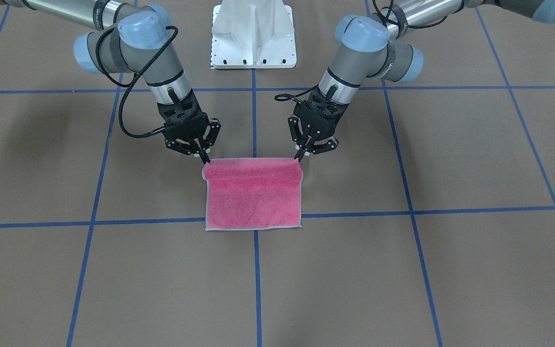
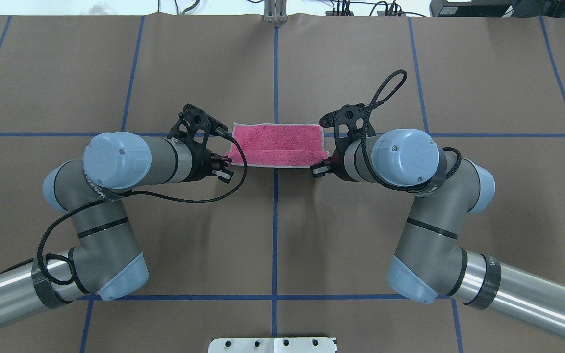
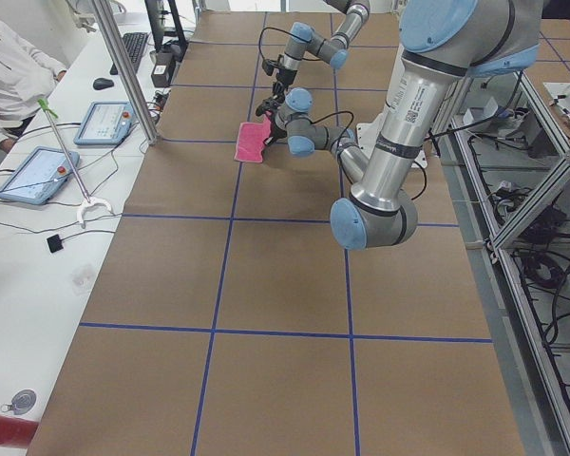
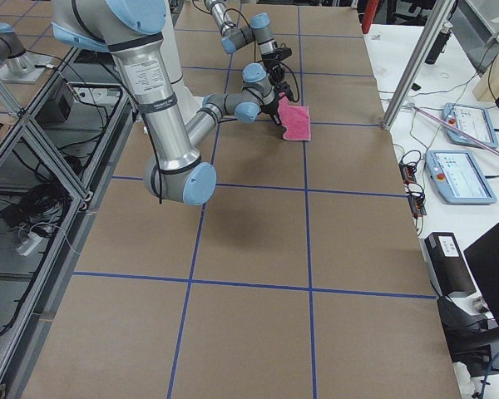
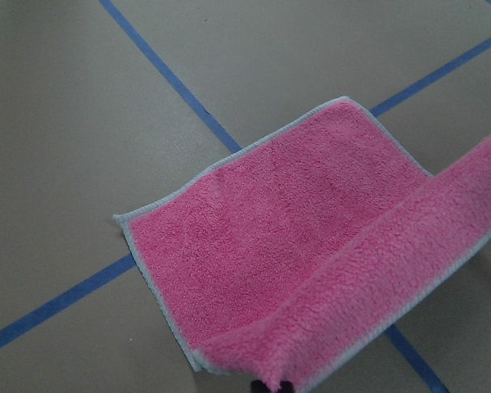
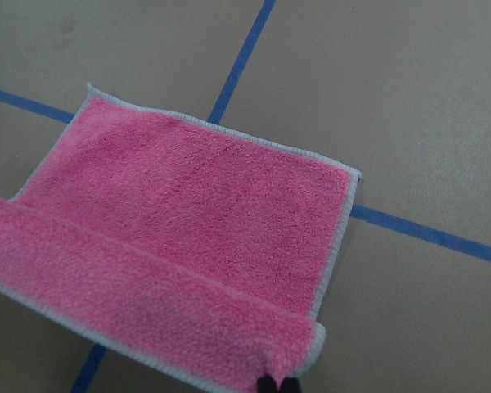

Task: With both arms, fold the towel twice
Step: 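Lift the near edge with both grippers and fold it toward the far edge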

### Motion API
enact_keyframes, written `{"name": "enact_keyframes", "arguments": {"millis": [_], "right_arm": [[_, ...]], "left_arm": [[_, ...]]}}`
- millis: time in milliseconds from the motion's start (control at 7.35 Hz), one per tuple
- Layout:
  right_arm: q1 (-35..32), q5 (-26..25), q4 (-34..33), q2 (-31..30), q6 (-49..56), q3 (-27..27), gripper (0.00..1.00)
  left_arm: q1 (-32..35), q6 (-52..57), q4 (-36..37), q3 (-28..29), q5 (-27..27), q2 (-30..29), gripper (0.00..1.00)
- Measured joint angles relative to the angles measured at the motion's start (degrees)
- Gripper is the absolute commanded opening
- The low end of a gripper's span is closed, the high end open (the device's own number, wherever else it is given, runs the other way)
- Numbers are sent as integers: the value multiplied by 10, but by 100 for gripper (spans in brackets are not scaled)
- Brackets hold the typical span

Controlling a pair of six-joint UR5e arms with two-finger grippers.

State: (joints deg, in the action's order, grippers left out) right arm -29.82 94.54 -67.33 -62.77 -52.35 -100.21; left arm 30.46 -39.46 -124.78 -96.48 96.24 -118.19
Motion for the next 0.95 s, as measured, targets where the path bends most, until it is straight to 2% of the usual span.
{"name": "enact_keyframes", "arguments": {"millis": [953], "right_arm": [[-22, 14, 1, 23, 0, 30, 0]], "left_arm": [[29, -9, 2, 52, 2, -40, 0]]}}
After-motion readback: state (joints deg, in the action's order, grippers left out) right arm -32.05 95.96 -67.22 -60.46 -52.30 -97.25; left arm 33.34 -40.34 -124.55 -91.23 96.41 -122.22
